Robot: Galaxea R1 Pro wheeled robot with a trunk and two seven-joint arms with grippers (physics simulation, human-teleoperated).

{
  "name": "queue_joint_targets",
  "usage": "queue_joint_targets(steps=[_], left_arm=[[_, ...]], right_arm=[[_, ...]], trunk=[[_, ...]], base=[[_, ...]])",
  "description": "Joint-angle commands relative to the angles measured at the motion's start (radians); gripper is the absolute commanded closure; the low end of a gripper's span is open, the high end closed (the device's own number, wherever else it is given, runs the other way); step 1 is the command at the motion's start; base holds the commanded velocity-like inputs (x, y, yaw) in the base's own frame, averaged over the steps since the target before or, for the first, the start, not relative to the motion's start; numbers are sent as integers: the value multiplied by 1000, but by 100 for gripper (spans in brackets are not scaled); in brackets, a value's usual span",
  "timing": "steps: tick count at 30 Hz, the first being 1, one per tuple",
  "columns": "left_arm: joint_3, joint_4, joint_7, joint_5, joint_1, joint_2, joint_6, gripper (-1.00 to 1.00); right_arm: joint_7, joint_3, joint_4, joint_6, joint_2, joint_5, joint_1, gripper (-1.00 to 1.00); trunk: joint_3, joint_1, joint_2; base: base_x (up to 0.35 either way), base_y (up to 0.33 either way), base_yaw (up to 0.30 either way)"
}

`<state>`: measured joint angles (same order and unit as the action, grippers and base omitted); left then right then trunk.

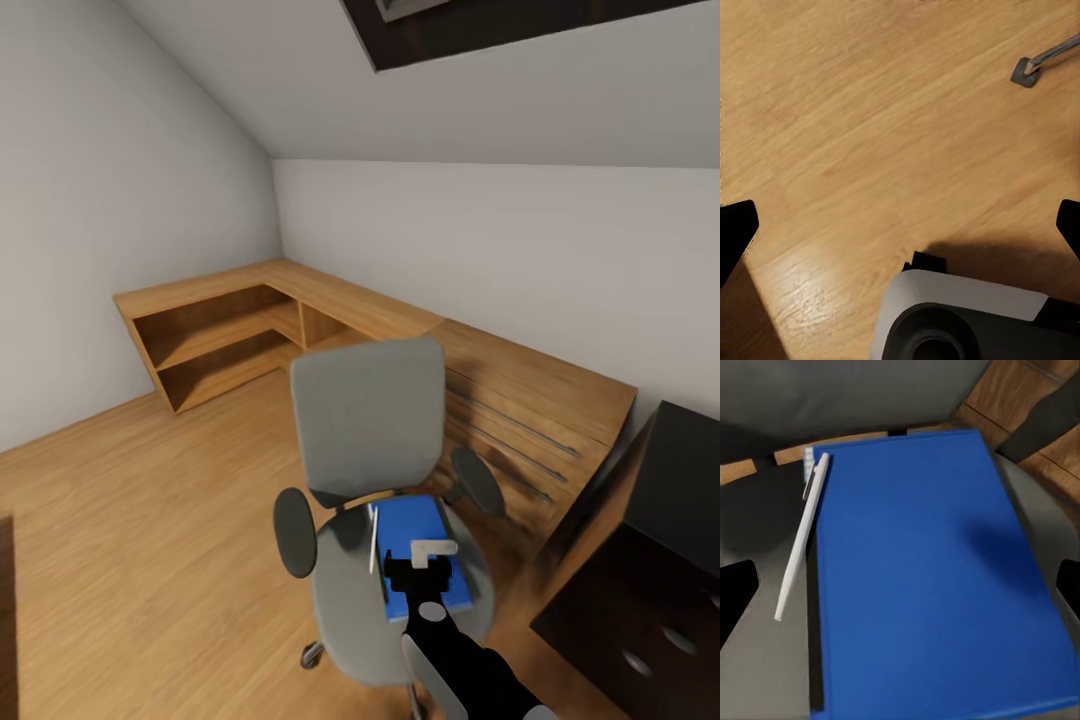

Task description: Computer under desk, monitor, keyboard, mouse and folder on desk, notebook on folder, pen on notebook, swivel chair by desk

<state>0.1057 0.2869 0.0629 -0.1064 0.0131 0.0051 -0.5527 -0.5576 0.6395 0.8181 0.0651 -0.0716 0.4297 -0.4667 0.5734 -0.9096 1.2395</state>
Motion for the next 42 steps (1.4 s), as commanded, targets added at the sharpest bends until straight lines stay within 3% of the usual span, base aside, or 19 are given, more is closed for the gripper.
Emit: queue_joint_targets(steps=[1, 7, 39, 42], left_arm=[[-4, 2, 0, -10, 1, 0, -1, -100], [-6, 2, 0, -9, 1, 1, -1, -100], [-7, 13, 1, -9, 1, 1, -2, -100], [-6, 17, 1, -9, 1, -1, -2, -100]], right_arm=[[-7, 4, 1, 6, 1, 3, -1, -100], [-6, 5, 1, 5, 2, 3, -1, -100], [-8, 0, -10, 9, 9, 6, -1, -100], [-9, 0, -10, 9, 9, 7, -1, -100]], trunk=[[1, 0, 1], [1, 0, 1], [1, 0, 1], [10, -12, 22]], base=[[141, 222, 0], [106, 220, 0], [91, 54, 0], [2, 2, 0]])
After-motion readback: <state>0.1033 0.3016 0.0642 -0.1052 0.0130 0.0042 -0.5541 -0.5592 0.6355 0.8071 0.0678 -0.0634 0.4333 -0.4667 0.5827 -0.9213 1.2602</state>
